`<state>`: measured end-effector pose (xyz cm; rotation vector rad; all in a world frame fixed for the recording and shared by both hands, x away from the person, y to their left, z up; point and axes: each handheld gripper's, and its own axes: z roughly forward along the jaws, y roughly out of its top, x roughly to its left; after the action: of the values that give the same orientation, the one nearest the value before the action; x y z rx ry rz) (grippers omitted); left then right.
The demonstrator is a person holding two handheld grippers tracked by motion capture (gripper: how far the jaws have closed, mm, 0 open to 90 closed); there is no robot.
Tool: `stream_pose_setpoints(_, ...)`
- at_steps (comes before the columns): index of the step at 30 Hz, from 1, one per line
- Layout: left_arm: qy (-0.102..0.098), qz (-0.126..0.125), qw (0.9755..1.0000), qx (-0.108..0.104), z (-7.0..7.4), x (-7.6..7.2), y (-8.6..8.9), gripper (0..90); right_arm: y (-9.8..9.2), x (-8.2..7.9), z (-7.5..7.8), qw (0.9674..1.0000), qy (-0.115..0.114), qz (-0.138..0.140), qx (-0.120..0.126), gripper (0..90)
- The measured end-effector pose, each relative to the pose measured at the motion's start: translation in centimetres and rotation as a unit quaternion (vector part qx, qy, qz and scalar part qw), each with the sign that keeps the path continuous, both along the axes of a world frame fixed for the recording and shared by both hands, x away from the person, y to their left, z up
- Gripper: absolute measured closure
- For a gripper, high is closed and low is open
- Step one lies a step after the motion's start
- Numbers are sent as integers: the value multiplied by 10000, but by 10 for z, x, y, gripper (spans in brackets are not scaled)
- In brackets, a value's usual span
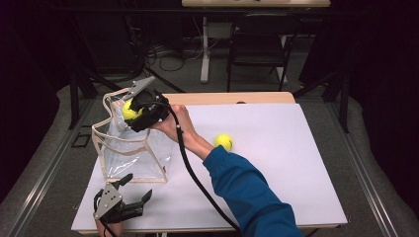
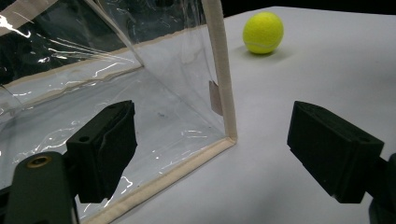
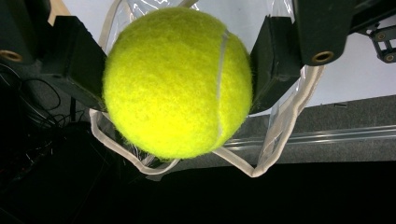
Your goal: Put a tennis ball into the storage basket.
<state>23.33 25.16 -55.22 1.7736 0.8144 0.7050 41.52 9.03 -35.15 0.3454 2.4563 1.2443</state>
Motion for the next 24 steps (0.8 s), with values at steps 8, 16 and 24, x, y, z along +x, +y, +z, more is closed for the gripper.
stream_pose_setpoints(8, -6, -6, 10000, -2, 0, 0, 0, 160, 4, 1, -2, 10000, 40, 26, -39, 260)
stream_pose_setpoints(16, -4, -6, 10000, -8, 0, 0, 0, 160, 7, 2, -5, 9999, 87, 45, -70, 260)
stream_pose_setpoints(24, -12, -6, 10000, -7, 0, 0, 0, 160, 10, 3, -8, 9996, 203, 52, -183, 258)
